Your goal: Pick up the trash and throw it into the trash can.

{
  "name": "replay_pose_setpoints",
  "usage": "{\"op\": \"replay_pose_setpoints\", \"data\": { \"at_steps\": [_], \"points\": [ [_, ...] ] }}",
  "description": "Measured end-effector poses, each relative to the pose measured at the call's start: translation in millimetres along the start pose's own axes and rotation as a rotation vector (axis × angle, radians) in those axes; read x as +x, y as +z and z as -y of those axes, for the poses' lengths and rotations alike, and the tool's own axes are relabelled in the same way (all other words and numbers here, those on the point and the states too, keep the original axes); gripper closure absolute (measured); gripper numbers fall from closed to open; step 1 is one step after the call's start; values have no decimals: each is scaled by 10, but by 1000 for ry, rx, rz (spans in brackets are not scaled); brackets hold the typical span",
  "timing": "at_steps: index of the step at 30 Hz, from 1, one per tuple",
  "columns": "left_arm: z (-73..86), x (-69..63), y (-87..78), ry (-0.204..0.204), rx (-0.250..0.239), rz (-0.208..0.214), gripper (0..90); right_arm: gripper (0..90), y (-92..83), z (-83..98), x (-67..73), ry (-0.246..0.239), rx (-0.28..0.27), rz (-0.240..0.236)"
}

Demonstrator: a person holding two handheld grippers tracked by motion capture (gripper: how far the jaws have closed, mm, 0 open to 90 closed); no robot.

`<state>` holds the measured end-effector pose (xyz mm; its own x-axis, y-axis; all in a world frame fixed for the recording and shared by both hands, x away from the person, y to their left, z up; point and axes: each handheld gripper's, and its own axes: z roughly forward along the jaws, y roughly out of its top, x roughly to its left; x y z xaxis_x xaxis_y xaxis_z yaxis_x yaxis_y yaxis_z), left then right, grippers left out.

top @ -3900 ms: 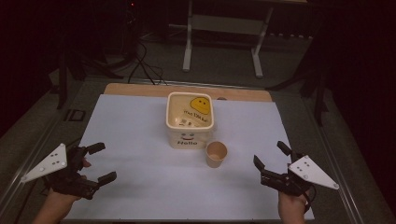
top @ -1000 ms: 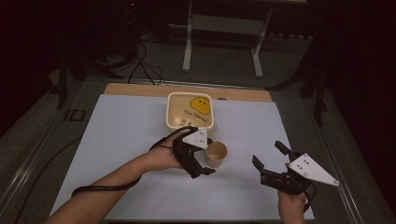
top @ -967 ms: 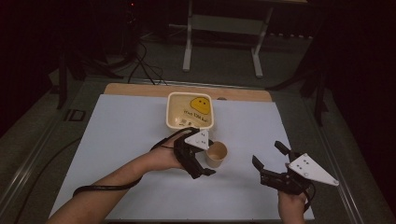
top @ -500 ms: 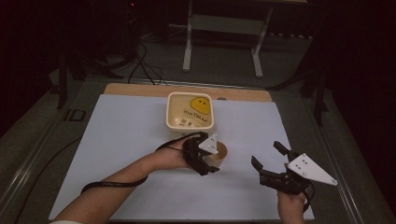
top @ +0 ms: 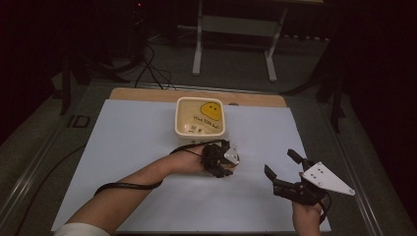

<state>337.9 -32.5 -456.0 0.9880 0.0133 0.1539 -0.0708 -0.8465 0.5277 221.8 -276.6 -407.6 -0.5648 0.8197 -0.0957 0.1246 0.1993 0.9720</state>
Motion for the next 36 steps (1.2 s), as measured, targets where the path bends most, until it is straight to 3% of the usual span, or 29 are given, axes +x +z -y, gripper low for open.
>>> {"op": "replay_pose_setpoints", "data": {
  "at_steps": [5,8,14,19,24,33,36],
  "points": [
    [-47,3,69,25,63,22,744,131,3,3,-1,2,0,-1],
    [-64,2,82,37,75,26,823,131,2,1,2,0,2,-2],
    [-84,18,84,48,93,25,854,131,1,4,-4,4,-1,1],
    [-83,-5,78,87,90,1,873,131,-7,1,-8,2,-10,5],
    [-119,-26,23,103,77,6,880,131,-4,-1,-9,3,-8,7],
    [-216,-100,-201,118,51,69,887,131,-11,-6,-30,8,-13,15],
    [-234,-112,-253,121,45,66,889,131,-11,-8,-28,8,-14,16]
  ]
}}
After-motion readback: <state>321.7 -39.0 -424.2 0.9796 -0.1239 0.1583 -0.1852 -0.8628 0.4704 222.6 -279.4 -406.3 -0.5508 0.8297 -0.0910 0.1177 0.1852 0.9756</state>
